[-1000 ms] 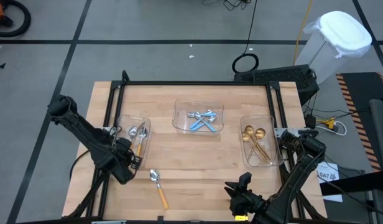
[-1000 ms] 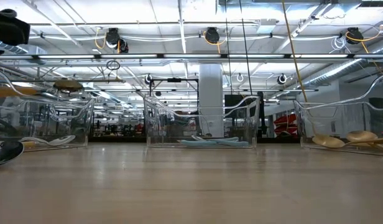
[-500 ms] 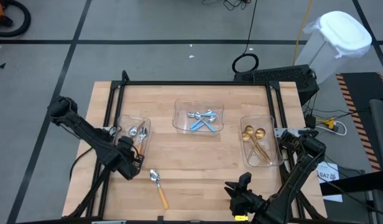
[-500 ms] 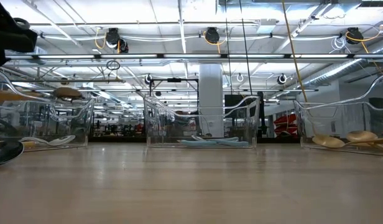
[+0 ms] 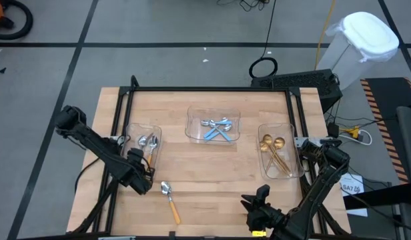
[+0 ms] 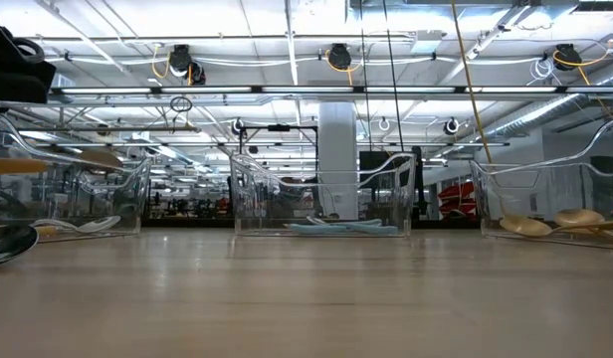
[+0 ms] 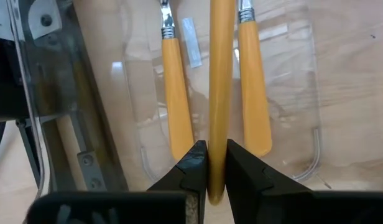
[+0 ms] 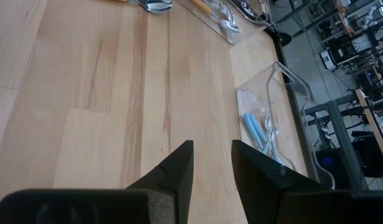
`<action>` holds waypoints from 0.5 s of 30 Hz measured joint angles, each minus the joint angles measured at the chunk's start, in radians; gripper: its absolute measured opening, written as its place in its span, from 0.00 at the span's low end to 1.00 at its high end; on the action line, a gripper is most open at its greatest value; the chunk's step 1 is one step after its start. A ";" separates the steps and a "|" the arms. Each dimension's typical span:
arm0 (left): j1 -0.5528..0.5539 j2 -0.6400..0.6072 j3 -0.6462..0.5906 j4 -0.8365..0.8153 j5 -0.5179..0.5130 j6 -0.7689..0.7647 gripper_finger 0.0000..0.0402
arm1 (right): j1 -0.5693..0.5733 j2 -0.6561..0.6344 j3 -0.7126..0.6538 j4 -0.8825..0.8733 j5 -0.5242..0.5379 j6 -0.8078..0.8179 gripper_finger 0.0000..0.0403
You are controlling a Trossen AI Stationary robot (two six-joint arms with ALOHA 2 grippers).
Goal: Sort silverware by color (type)
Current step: Put the yellow spoon into the left transparent bin
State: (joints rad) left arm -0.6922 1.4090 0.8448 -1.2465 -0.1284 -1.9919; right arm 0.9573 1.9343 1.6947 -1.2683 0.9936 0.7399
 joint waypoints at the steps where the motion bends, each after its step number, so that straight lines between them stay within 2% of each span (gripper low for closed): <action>1: 0.000 0.000 0.000 0.000 -0.003 0.003 0.12 | 0.000 0.000 0.000 0.000 0.000 0.000 0.25; 11: 0.000 0.000 0.000 -0.019 -0.034 0.056 0.29 | 0.000 0.000 0.000 0.001 0.000 0.000 0.25; 15: 0.000 0.000 0.004 -0.037 -0.064 0.100 0.31 | 0.000 0.000 0.000 0.003 0.000 0.000 0.25</action>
State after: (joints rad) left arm -0.6922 1.4090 0.8485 -1.2837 -0.1923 -1.8917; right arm 0.9573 1.9343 1.6947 -1.2655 0.9936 0.7399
